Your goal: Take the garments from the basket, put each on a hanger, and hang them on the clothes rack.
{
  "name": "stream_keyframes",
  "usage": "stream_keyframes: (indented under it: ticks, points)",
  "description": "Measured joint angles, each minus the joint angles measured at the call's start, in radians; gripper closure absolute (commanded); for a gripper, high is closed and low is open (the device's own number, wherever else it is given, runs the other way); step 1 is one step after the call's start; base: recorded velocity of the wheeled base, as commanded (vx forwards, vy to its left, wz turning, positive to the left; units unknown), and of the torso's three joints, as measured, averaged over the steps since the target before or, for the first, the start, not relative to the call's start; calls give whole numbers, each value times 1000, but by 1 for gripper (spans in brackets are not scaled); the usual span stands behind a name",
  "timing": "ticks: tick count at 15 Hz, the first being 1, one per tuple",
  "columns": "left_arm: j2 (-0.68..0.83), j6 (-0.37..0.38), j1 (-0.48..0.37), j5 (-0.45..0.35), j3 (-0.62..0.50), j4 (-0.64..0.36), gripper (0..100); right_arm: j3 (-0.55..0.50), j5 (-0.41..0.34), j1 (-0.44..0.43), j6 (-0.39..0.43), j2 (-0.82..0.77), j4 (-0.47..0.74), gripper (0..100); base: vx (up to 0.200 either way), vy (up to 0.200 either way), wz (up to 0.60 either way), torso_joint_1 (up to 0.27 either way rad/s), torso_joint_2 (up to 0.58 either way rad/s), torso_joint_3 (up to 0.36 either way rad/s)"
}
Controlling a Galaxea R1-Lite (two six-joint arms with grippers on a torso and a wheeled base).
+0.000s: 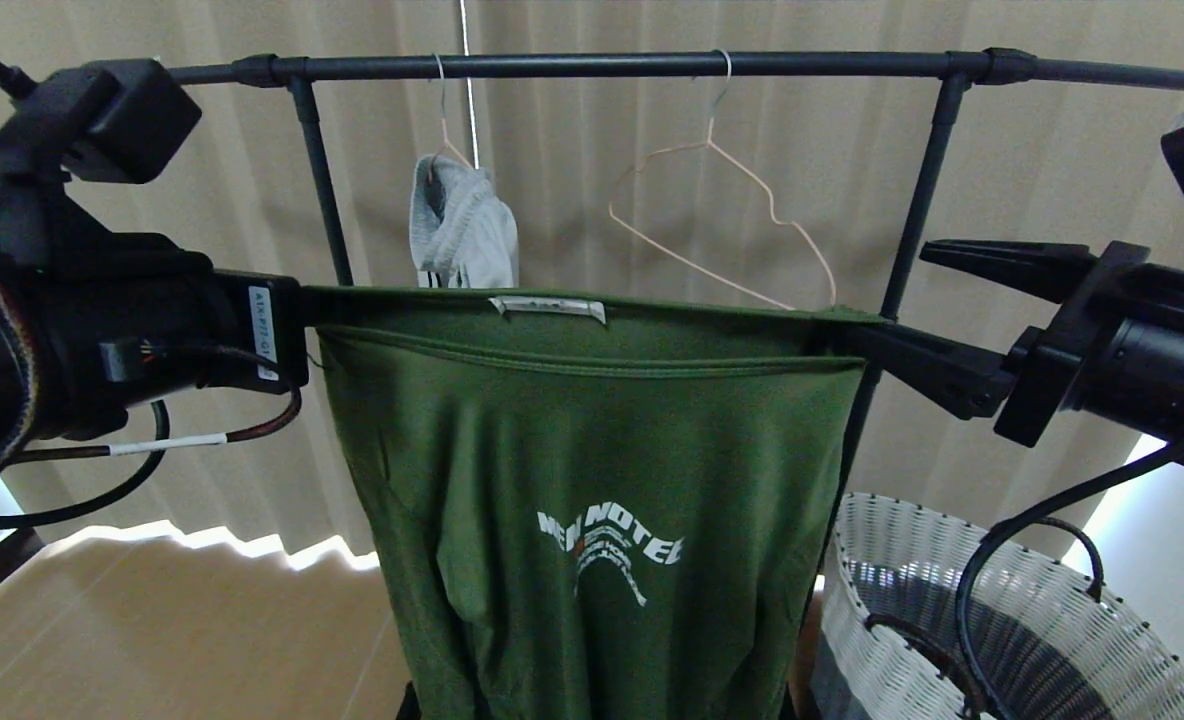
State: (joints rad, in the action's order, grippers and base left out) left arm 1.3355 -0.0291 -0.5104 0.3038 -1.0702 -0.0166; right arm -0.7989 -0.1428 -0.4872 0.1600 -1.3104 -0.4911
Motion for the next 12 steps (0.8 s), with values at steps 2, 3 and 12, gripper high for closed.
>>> stream_keyframes:
  ticks: [2, 3, 12]
  points:
    - [-2, 1, 11, 0, 32, 62, 100, 8, -19, 0, 0, 0, -1, 0, 0, 0, 0, 0, 0, 0]
    - [-3, 3, 18, 0, 50, 93, 100, 10, -31, 0, 0, 0, 0, 0, 0, 0, 0, 0, 0, 0]
    - [-6, 4, 40, 0, 89, 107, 100, 64, -153, 1, 3, -5, -76, 0, 0, 0, 0, 0, 0, 0]
